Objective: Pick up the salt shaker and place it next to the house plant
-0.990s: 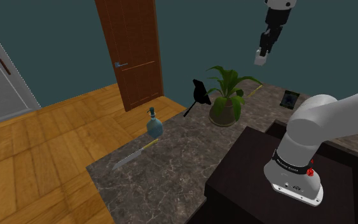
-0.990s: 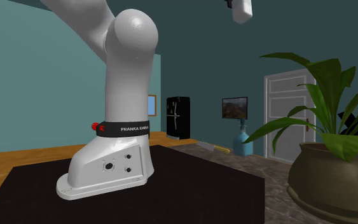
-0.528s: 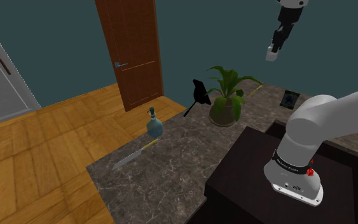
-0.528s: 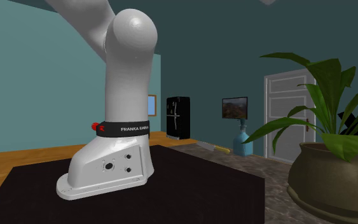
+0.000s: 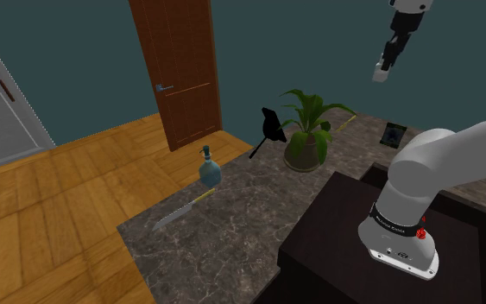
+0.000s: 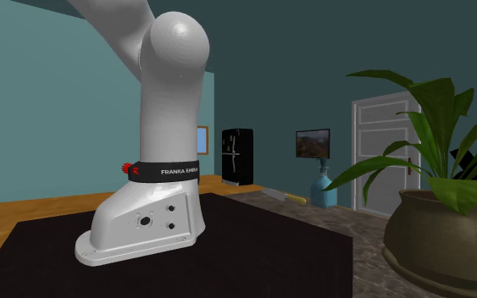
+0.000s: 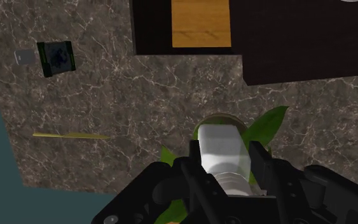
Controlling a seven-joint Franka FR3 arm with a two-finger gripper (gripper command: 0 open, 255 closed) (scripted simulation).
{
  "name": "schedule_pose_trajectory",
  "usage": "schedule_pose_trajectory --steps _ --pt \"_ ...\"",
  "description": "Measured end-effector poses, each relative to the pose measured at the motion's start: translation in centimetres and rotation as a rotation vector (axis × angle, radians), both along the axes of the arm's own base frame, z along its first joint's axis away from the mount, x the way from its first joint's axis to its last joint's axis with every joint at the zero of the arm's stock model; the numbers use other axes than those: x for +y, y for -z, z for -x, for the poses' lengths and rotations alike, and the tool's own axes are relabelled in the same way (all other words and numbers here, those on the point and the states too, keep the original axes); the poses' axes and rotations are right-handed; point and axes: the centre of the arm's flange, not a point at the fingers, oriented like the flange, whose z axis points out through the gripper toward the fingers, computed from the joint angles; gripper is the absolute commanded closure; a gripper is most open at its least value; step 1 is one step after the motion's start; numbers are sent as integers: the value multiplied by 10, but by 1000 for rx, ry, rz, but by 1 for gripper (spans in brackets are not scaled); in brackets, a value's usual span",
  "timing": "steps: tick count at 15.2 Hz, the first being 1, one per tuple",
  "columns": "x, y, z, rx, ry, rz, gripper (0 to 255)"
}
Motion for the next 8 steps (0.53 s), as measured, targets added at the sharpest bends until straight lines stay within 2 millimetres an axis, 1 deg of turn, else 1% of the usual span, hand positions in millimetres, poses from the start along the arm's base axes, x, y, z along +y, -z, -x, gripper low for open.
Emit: schedule_pose_trajectory --steps 8 --pt "-1 43 0 0 0 0 255"
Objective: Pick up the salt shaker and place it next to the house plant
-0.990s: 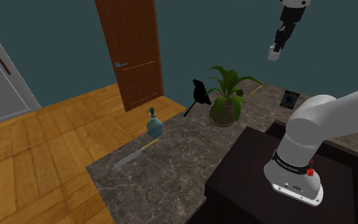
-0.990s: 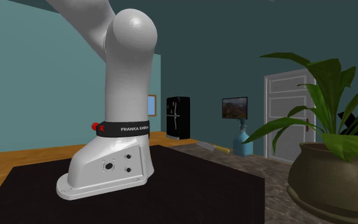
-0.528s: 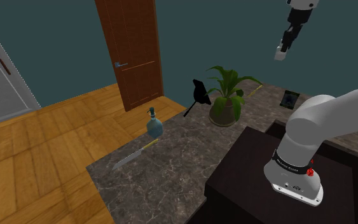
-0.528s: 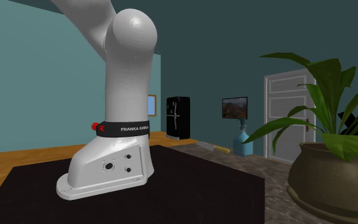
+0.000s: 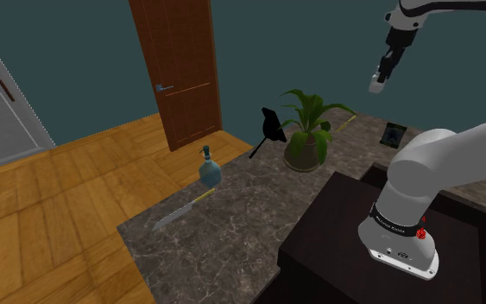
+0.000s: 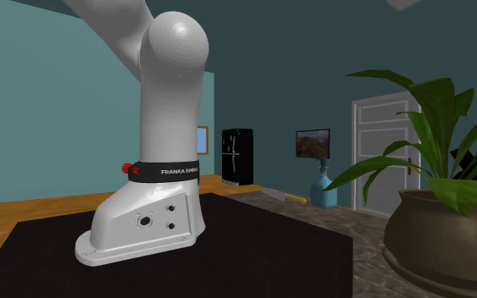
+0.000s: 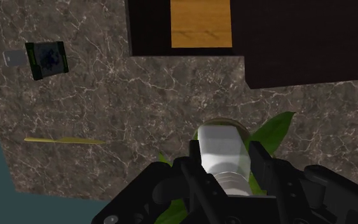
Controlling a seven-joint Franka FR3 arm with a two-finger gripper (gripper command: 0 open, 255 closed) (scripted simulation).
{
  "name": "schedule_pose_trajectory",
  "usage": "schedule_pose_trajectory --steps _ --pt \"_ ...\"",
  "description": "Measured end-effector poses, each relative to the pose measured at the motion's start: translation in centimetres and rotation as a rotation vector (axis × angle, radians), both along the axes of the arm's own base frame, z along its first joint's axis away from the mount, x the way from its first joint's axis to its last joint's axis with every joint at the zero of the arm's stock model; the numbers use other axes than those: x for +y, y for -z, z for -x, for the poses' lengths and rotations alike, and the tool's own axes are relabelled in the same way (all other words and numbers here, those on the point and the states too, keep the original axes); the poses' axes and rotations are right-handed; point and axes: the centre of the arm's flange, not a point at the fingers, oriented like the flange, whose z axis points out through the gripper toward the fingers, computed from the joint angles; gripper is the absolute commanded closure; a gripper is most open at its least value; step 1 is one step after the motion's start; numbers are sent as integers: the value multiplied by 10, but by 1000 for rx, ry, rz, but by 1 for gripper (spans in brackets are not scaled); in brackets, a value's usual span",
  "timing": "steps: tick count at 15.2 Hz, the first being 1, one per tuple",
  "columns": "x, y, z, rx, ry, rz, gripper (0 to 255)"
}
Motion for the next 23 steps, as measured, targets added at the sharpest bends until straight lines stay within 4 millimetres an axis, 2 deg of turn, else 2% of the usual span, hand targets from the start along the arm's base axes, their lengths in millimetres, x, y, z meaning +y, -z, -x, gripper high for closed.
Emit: schedule_pose_trajectory --steps 23 --pt "0 120 -1 0 0 0 255"
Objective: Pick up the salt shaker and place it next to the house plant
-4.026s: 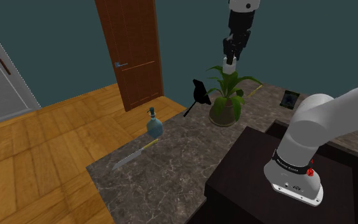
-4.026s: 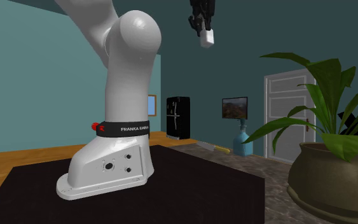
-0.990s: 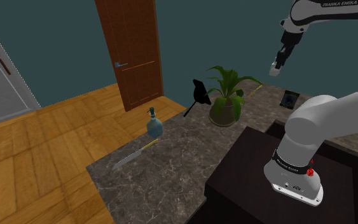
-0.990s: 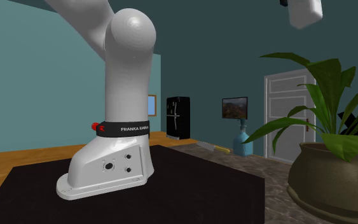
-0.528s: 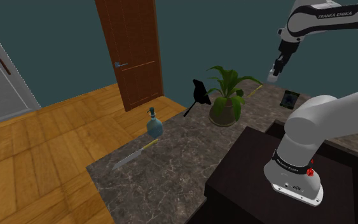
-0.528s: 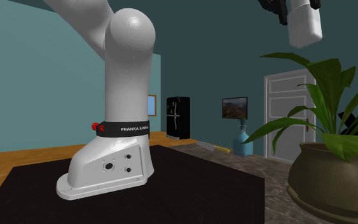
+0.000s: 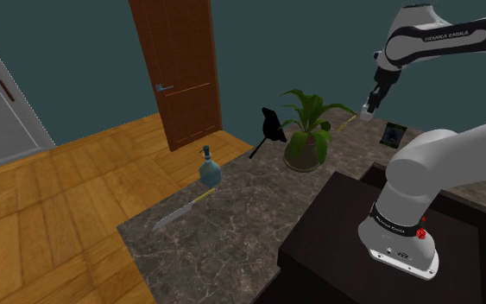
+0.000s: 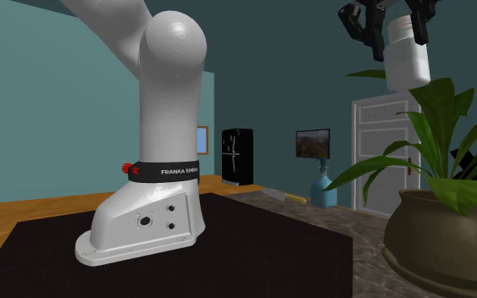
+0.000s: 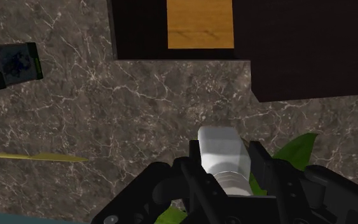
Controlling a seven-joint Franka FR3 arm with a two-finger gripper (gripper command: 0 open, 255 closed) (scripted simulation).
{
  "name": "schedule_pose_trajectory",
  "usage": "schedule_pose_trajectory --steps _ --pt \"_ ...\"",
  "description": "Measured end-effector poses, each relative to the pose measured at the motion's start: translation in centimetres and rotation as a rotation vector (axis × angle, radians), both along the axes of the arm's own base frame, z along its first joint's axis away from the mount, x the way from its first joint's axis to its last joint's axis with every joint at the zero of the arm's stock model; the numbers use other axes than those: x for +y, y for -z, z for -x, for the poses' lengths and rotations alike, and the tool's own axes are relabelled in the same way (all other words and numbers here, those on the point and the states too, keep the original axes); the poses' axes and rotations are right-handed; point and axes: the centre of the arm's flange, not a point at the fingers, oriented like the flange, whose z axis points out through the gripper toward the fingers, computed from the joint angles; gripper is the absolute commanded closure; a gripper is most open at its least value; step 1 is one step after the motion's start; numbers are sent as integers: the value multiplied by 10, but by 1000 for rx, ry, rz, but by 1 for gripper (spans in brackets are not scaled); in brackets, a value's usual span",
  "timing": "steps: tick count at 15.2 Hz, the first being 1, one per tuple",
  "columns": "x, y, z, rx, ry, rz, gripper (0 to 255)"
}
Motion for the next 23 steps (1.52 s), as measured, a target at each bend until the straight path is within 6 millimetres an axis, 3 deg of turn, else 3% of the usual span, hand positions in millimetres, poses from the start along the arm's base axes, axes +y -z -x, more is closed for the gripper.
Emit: schedule_pose_trajectory --steps 23 --pt "0 122 1 0 0 0 255"
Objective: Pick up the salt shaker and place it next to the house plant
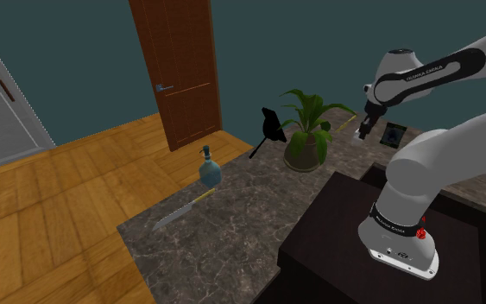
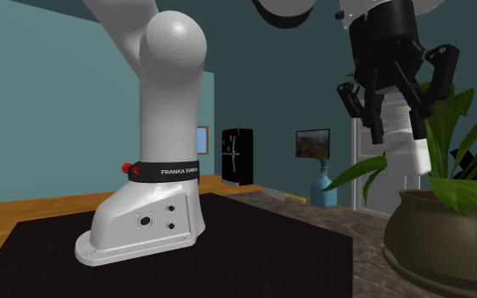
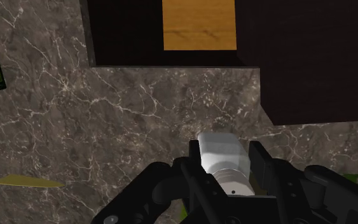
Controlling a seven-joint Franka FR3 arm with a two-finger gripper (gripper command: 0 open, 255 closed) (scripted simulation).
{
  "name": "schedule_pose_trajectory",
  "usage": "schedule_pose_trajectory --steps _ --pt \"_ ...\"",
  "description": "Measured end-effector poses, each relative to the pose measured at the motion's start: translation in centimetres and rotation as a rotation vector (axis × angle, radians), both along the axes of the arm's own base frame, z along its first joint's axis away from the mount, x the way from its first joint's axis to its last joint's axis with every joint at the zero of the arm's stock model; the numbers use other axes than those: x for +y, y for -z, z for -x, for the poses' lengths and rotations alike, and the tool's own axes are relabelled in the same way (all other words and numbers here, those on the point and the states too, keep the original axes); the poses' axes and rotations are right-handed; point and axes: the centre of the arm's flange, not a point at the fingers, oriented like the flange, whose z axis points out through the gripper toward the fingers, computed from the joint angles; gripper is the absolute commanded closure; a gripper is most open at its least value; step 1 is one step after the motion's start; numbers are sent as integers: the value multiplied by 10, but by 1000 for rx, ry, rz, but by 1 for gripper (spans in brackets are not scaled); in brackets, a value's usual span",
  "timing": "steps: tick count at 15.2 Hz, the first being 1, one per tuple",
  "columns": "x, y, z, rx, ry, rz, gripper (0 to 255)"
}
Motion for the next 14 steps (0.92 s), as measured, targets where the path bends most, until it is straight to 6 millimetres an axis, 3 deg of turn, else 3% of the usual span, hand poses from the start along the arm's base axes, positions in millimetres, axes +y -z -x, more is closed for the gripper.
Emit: schedule_pose_trajectory --steps 14 --pt "0 74 -1 0 0 -1 255"
